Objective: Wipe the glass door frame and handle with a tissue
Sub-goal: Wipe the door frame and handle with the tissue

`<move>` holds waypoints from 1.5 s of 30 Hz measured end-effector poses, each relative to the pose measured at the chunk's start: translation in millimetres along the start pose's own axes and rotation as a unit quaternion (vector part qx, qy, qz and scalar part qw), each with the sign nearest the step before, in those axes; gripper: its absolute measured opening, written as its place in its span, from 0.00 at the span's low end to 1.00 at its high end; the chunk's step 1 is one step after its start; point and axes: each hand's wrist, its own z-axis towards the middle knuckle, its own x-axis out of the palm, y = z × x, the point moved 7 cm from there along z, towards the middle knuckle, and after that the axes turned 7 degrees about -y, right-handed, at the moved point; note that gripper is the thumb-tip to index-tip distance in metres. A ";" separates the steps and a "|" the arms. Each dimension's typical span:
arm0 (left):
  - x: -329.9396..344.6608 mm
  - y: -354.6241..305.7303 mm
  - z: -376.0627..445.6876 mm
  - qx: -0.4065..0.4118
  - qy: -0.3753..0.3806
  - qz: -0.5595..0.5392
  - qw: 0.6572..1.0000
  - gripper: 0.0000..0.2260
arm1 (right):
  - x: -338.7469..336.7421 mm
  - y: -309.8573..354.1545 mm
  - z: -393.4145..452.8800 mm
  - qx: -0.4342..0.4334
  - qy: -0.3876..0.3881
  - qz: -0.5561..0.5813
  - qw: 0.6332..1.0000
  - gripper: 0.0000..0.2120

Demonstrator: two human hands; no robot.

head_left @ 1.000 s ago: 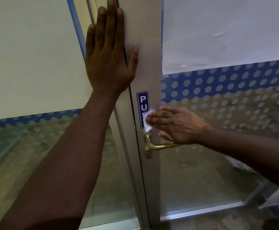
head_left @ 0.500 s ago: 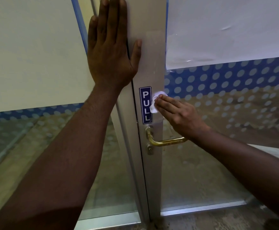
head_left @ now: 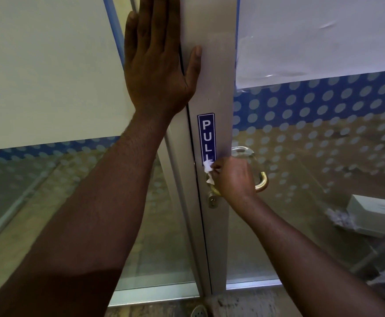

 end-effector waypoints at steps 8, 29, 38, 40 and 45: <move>5.1 0.6 -4.9 -0.003 0.012 0.009 1.000 0.30 | -7.1 2.8 1.1 -0.030 0.017 -0.188 0.982 0.06; 7.5 0.8 -4.5 -0.012 0.018 -0.051 0.998 0.28 | 5.4 -11.5 4.9 0.066 0.028 -0.238 0.969 0.02; 9.4 0.6 -4.6 -0.015 0.028 -0.059 0.998 0.28 | -2.0 -5.0 14.0 0.073 0.016 -0.269 0.960 0.08; 8.2 0.9 -3.9 -0.016 0.027 -0.060 0.998 0.28 | -1.2 -3.3 13.0 0.073 0.029 -0.289 0.954 0.04; 7.6 1.6 -2.6 -0.012 0.024 -0.061 0.998 0.28 | -5.6 1.8 13.0 0.069 -0.001 -0.255 0.964 0.04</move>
